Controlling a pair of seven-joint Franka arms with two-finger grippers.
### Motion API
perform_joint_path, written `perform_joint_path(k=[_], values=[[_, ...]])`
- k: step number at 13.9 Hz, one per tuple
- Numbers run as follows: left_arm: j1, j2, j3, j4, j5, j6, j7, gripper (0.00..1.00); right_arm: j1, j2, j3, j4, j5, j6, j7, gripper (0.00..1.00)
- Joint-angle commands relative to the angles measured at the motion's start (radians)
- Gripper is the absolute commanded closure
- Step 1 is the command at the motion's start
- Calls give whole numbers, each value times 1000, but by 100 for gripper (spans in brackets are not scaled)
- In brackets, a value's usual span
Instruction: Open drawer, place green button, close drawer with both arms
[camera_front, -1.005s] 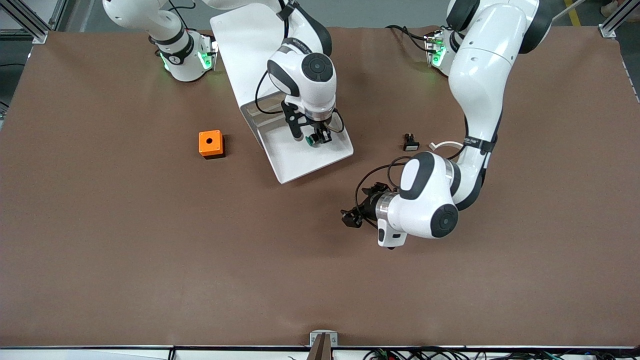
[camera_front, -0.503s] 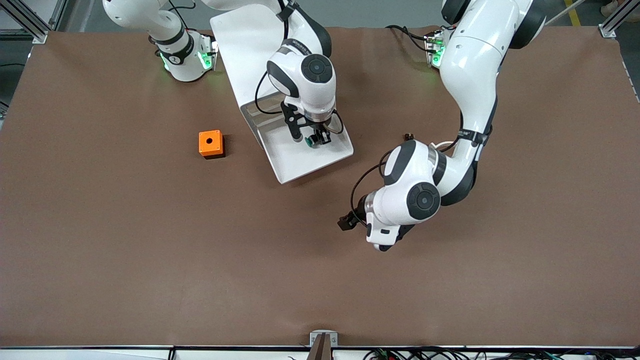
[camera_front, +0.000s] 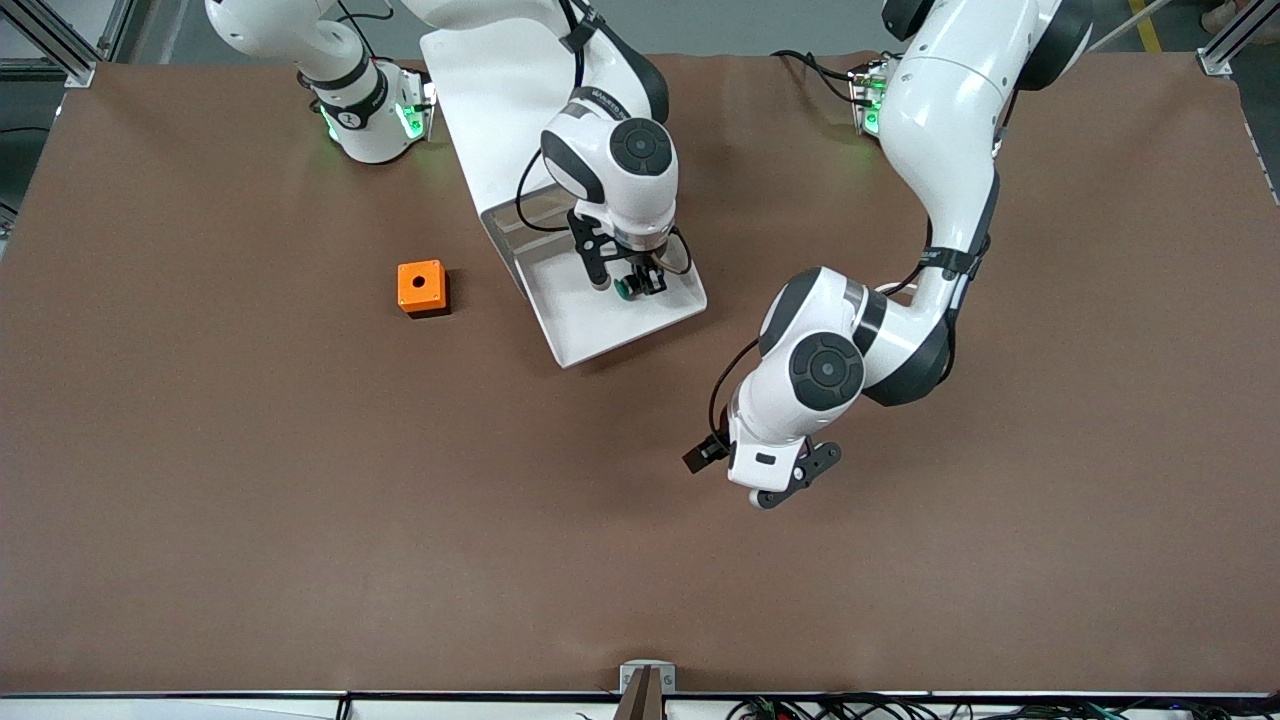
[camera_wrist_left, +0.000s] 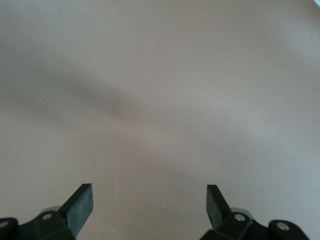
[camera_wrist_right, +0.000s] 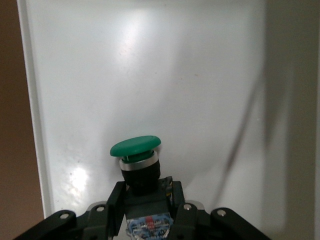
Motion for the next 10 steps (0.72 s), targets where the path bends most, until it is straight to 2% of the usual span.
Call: perform_joint_path(k=[1, 5, 8, 10], values=[[-15, -22, 16, -39, 88, 13, 5, 0, 9, 13, -4, 29, -5, -17, 17, 0], [-21, -19, 9, -53, 105, 2, 5, 0, -11, 13, -6, 67, -19, -41, -15, 0], [-35, -17, 12, -53, 107, -7, 5, 0, -73, 13, -7, 165, -19, -179, -199, 0], [-35, -16, 15, -53, 111, -7, 5, 0, -138, 11, -7, 235, -19, -311, -393, 0]])
